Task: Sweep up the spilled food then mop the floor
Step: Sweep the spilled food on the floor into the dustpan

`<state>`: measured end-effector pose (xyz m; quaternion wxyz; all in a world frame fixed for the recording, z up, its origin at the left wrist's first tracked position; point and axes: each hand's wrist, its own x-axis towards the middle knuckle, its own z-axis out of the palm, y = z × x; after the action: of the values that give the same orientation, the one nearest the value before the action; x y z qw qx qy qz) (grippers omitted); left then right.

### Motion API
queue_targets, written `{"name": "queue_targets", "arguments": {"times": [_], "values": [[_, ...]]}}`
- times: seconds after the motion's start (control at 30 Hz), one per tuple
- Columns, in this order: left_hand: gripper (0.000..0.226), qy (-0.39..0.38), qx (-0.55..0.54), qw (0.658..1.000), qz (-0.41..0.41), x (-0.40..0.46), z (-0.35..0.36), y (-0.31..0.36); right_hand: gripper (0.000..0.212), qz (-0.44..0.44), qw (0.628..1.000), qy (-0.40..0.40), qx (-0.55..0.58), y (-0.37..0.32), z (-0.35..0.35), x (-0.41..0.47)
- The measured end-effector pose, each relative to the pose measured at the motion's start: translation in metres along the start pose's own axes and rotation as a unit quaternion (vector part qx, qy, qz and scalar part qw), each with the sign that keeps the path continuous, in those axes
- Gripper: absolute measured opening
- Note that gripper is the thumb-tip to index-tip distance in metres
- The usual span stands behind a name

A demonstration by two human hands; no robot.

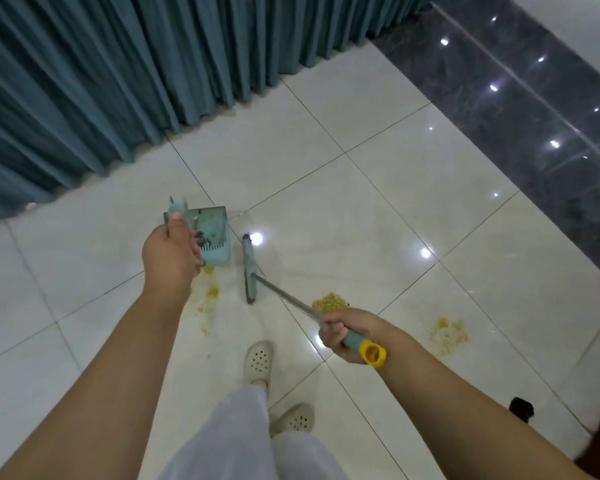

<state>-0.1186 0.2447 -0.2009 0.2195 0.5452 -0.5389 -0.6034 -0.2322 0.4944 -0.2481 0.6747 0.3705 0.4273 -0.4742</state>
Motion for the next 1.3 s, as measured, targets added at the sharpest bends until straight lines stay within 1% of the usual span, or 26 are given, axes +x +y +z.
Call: {"name": "queue_targets", "arguments": {"times": [0.1, 0.17, 0.23, 0.33, 0.4, 0.5, 0.63, 0.73, 0.83, 0.93, 1.0, 1.1, 1.2, 1.3], "values": [[0.040, 0.010, 0.004, 1.000, -0.002, -0.007, -0.006, -0.008, 0.020, 0.018, 0.991, -0.052, 0.123, 0.001, 0.005, 0.007], [0.041, 0.015, 0.007, 1.000, -0.006, -0.012, -0.008, -0.015, 0.022, -0.003, 0.980, -0.059, 0.188, 0.002, 0.004, 0.015], [0.041, 0.019, 0.010, 1.000, -0.013, -0.017, -0.008, -0.020, 0.019, -0.027, 0.974, -0.055, 0.220, 0.002, -0.004, 0.024], [0.042, 0.022, 0.031, 0.999, -0.017, -0.025, -0.006, -0.028, 0.005, -0.048, 0.961, -0.069, 0.264, 0.002, -0.032, 0.030], [0.043, 0.017, 0.037, 0.999, -0.019, -0.031, -0.002, -0.034, 0.002, -0.068, 0.951, -0.077, 0.293, 0.003, -0.054, 0.026], [0.044, 0.010, 0.052, 0.998, -0.022, -0.041, 0.007, -0.040, 0.012, -0.081, 0.935, -0.073, 0.337, 0.010, -0.089, 0.014], [0.045, -0.009, 0.069, 0.997, -0.021, -0.055, 0.024, -0.049, 0.014, -0.091, 0.912, -0.067, 0.394, 0.025, -0.134, -0.002], [0.047, -0.024, 0.080, 0.996, -0.011, -0.069, 0.036, -0.051, 0.017, -0.097, 0.906, -0.054, 0.408, 0.036, -0.161, -0.013], [0.047, -0.055, 0.087, 0.995, -0.004, -0.083, 0.046, -0.052, 0.015, -0.108, 0.904, -0.048, 0.410, 0.049, -0.183, -0.024], [0.046, -0.084, 0.079, 0.993, -0.007, -0.095, 0.055, -0.049, 0.009, -0.113, 0.903, -0.062, 0.409, 0.063, -0.199, -0.034], [0.044, -0.093, 0.075, 0.993, -0.011, -0.104, 0.062, -0.046, 0.009, -0.109, 0.900, -0.073, 0.415, 0.071, -0.207, -0.040], [0.043, -0.106, 0.072, 0.992, -0.009, -0.118, 0.072, -0.044, 0.008, -0.104, 0.906, -0.080, 0.402, 0.085, -0.210, -0.048], [0.044, -0.119, 0.094, 0.988, -0.002, -0.131, 0.078, -0.046, 0.008, -0.082, 0.916, -0.091, 0.382, 0.102, -0.207, -0.051], [0.045, -0.137, 0.108, 0.985, 0.004, -0.144, 0.082, -0.047, 0.015, -0.072, 0.932, -0.067, 0.347, 0.111, -0.203, -0.048]]}}
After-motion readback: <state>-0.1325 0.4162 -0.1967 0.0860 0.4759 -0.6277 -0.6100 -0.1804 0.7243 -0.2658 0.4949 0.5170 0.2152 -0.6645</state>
